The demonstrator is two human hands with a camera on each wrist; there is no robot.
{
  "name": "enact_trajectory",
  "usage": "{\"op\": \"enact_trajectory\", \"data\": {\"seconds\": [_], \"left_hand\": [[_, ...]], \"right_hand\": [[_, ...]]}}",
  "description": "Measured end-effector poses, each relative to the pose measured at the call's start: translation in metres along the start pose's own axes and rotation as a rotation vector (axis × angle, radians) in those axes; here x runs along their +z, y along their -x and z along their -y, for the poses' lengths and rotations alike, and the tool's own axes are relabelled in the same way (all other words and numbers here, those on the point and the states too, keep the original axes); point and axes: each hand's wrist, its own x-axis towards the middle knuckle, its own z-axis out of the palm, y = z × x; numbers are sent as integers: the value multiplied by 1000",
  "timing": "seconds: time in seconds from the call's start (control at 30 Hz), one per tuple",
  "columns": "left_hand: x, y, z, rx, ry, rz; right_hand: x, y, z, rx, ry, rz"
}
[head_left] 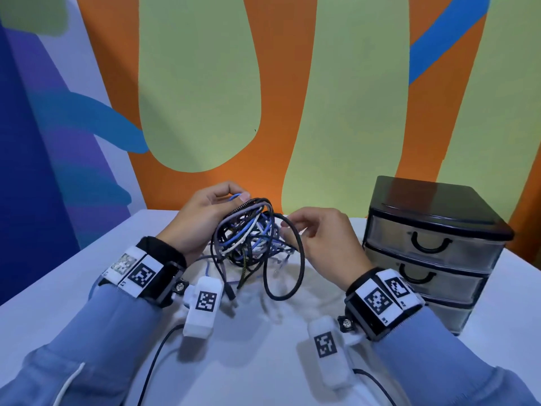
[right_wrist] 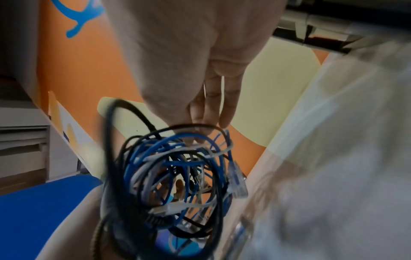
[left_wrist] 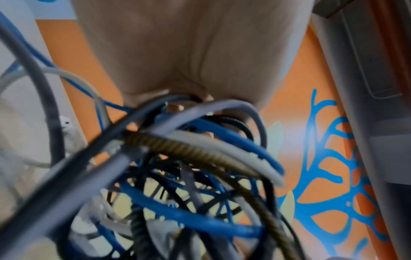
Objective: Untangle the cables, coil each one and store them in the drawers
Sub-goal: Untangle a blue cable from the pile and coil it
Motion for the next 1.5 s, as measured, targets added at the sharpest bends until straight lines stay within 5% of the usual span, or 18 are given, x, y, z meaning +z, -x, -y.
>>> {"op": "enact_trajectory", "data": {"seconds": [0.17,0.37,0.73,1.03,1.17,1.33,1.5], "left_hand": [[8,3,-3,10,44,78],[4,-3,7,-29,-116,-39],[0,-7,8,-108,-377,-49],[-6,-4,1,-34,-516,-83],[-8,-3,-8,27,-388,-72],[6,8,-26,235,-435,-33],[4,15,-32,59,-399,189]], "right_hand": [[0,1,-6,18,139,25],[8,0,-11,-66,317,-62],[6,-1,2,-128,242,-295],[9,7,10,-105,-110,-5],[5,5,19,-67,-281,11],[10,9,24,19,-330,135],[12,8,23,131,-450,130]]}}
